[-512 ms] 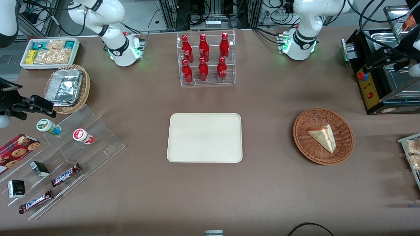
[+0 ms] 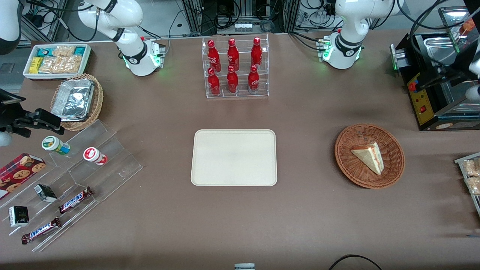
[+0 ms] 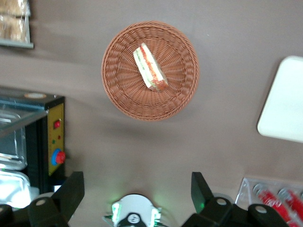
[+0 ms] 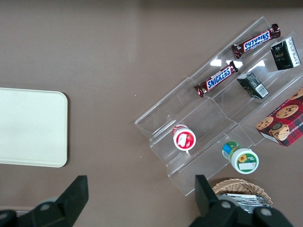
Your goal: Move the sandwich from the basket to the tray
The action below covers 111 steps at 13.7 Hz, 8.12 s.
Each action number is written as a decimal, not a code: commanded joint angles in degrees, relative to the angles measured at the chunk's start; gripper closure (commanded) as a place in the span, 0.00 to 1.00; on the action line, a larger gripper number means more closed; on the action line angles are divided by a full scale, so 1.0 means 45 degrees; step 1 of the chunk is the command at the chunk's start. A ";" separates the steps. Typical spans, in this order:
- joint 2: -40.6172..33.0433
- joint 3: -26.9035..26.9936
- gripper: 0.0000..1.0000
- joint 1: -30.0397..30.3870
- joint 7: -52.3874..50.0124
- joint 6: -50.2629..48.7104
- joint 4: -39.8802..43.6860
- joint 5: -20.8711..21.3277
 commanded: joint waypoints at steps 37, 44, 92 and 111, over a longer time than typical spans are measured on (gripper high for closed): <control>0.4439 0.0165 1.00 -0.0707 -0.9876 0.8361 -0.5171 0.1637; 0.4048 0.0008 1.00 -0.3574 -0.9332 0.4139 -0.1635 0.1462; 0.3743 0.0123 0.00 -0.8444 -0.8060 0.4239 -0.0397 0.0504; -0.3218 0.1412 0.00 -0.2973 -0.1242 0.2397 -0.3662 0.0270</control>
